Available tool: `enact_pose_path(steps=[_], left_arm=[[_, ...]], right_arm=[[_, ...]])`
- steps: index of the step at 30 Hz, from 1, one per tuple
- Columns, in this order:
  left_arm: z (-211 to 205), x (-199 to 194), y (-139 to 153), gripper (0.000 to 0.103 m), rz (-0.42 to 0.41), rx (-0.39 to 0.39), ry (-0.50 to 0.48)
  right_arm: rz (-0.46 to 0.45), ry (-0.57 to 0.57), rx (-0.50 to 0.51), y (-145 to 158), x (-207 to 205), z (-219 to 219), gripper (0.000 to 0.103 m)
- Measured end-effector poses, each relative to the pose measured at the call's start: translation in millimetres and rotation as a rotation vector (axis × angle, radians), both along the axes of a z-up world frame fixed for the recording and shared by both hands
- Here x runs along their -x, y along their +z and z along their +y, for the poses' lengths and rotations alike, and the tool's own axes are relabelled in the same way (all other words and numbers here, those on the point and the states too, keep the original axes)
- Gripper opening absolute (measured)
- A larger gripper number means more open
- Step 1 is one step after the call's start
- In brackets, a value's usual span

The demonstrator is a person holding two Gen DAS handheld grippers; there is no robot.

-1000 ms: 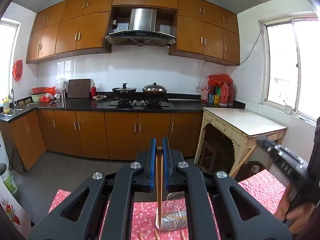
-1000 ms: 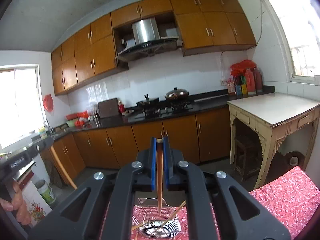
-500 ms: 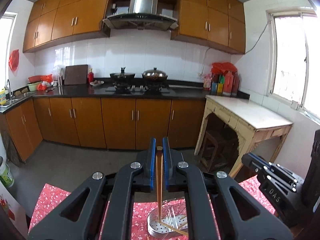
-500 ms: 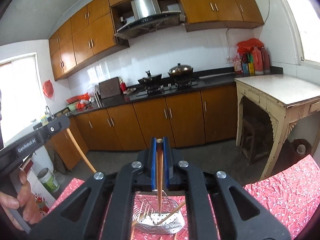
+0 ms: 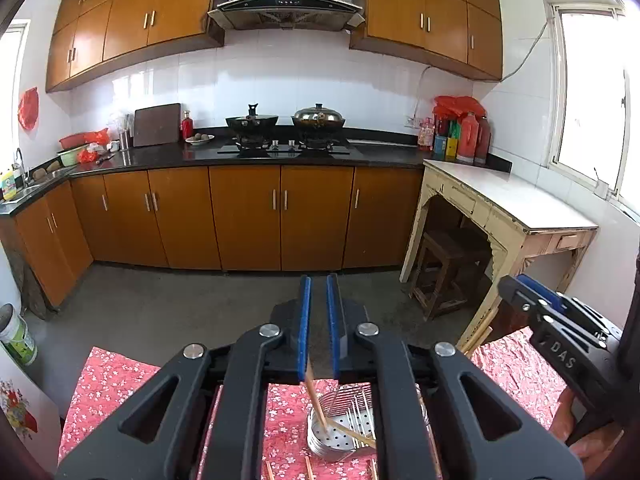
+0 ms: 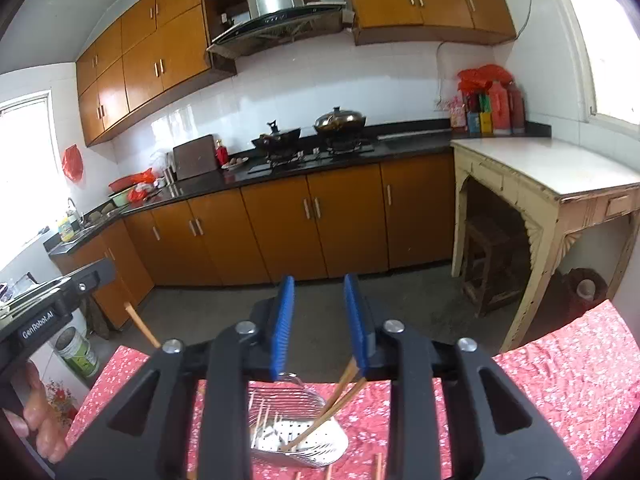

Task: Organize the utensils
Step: 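Open both tools to release the chopsticks into the holder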

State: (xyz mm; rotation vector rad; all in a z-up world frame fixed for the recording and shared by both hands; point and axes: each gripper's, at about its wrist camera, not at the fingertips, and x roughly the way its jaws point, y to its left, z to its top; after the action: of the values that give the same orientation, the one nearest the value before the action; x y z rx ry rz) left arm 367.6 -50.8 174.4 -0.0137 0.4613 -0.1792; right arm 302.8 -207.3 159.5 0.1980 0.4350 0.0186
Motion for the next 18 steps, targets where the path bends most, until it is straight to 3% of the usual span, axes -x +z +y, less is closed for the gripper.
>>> enact_pose_path(steps=[4,15,18], left_arm=[[4.1,7.6,2.8,0.020,-0.011,-0.008,0.015],[22.7,49.7,4.2,0.021,-0.036,-0.031,0.062],[31.4,68.5,-2.0,0.027,-0.044,-0.023,0.079]], right_arm=[[-0.008,-0.015,0.005,2.8,11.6,-10.1,0.028],[-0.004,-0.057,0.013,-5.9,65.6,-34.2,0.029],[0.006,-0.061,0.026,-16.0,84.9,-35.3,0.029]])
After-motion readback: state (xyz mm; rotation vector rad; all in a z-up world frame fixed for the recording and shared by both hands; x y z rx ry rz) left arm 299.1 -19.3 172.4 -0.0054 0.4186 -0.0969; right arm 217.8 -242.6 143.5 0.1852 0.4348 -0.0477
